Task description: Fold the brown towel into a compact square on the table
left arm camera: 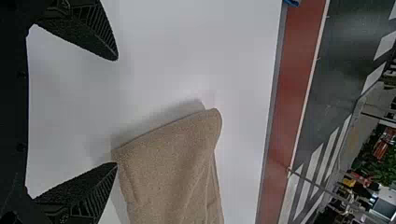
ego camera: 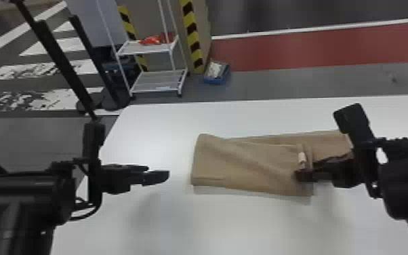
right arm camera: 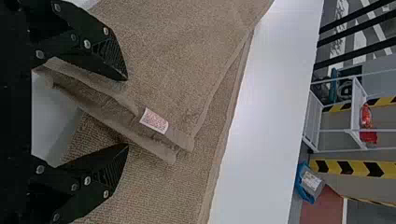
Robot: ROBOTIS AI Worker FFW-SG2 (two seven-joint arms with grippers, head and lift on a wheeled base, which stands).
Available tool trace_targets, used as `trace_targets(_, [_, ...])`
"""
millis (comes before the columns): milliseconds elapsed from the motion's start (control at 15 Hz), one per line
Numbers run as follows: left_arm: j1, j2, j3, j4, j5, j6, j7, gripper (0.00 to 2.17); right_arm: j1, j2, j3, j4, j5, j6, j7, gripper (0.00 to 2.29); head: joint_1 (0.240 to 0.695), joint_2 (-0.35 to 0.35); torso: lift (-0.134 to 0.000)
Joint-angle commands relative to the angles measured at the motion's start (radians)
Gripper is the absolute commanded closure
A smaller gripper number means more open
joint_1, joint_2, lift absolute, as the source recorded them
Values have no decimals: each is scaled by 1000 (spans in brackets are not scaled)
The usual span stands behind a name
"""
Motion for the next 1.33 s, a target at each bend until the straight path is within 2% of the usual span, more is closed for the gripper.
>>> trace_targets(0, [2, 0, 1, 1, 0, -1, 0, 80, 0, 2, 4, 4, -3, -16, 7, 589, 695, 264, -123])
trace_targets(400, [3, 0, 1, 1, 0, -1, -2, 80, 0, 2, 1, 1, -7, -19, 10, 711, 695, 272, -123])
trace_targets(467, [3, 2, 1, 1, 0, -1, -3, 83, 0, 2, -1, 1, -7, -19, 10, 799, 695, 271, -123])
trace_targets(733, [6, 8, 4, 6, 2, -1, -6, 83, 1, 2, -10, -8, -6, -16, 10, 826, 695, 271, -123])
trace_targets(800, [8, 11, 4, 6, 2, -1, -6, 83, 1, 2, -10, -8, -3, -13, 10, 876, 695, 271, -123])
trace_targets(867, [9, 11, 4, 6, 2, -1, -8, 83, 1, 2, -10, -8, -1, -16, 5, 1055, 695, 271, -123])
trace_targets(1200, [11, 14, 6, 6, 3, -1, -12, 83, 0, 2, -9, -8, 0, -13, 4, 1065, 695, 268, -123])
trace_targets(1267, [11, 15, 9, 3, 3, -1, -12, 83, 0, 2, -12, -10, -3, -16, 4, 1204, 695, 269, -123])
